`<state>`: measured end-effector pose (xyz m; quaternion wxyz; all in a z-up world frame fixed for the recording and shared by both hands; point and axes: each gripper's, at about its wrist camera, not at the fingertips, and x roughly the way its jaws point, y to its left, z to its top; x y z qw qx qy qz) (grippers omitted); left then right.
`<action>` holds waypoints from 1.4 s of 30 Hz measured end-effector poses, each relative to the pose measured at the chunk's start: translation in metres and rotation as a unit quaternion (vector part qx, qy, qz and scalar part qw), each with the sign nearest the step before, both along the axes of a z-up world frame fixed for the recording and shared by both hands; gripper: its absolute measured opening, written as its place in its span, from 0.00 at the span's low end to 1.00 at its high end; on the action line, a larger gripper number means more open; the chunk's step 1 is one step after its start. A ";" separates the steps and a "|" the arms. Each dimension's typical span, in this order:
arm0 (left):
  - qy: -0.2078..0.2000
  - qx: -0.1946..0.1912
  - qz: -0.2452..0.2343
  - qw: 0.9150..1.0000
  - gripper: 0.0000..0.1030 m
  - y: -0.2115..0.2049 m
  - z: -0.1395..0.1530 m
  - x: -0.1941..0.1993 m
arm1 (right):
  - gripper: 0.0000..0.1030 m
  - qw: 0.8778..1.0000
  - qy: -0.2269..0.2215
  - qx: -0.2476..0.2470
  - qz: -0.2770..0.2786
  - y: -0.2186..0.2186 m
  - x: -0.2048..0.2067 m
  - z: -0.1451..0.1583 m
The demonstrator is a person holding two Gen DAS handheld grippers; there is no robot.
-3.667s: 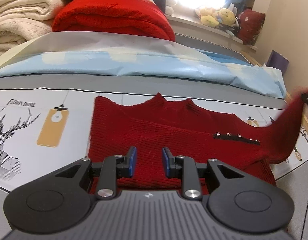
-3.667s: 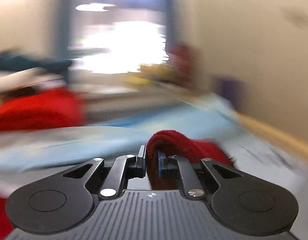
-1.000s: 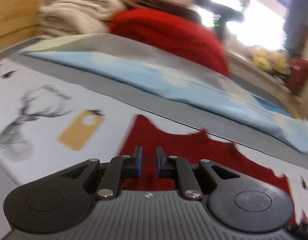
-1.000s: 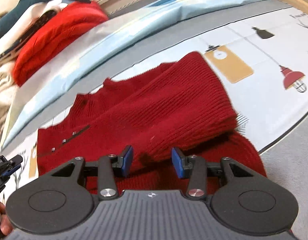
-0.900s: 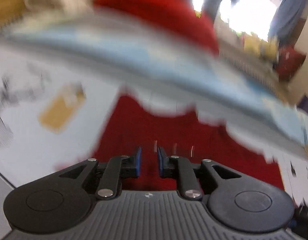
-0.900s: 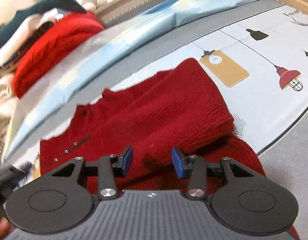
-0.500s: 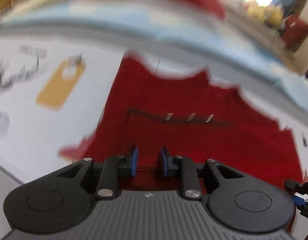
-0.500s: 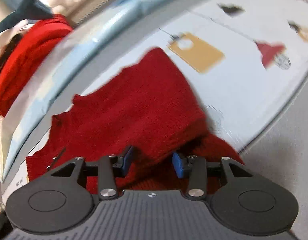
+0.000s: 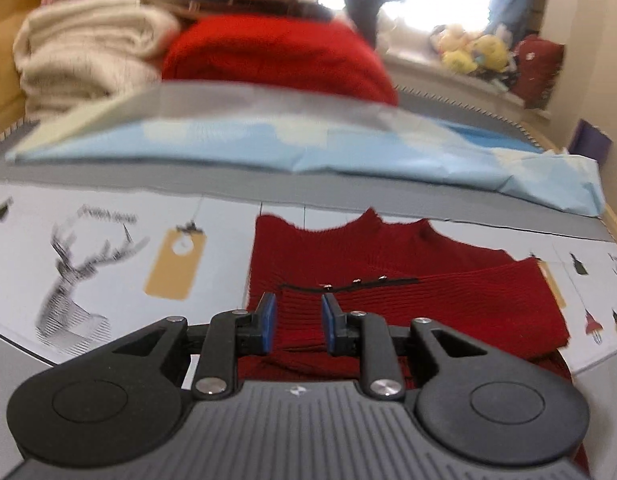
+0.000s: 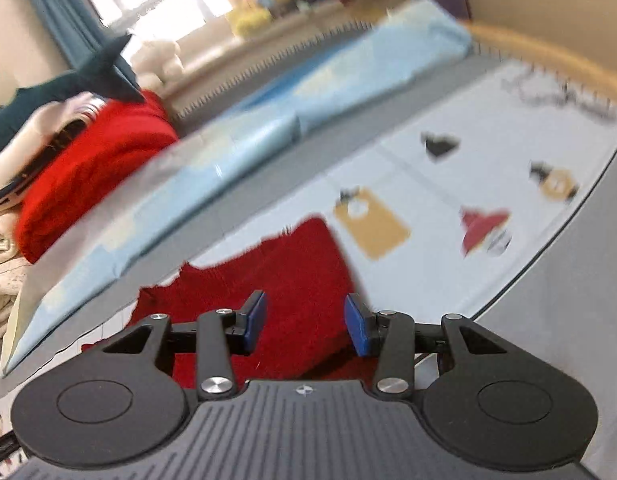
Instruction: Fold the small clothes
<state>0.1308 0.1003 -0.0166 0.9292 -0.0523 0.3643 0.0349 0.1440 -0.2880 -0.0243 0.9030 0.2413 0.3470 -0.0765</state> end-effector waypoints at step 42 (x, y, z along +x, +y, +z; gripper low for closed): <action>0.235 -0.026 -0.017 0.971 0.33 0.096 -0.123 -0.225 | 0.42 0.957 0.227 -0.067 0.166 -0.028 -0.190 -0.116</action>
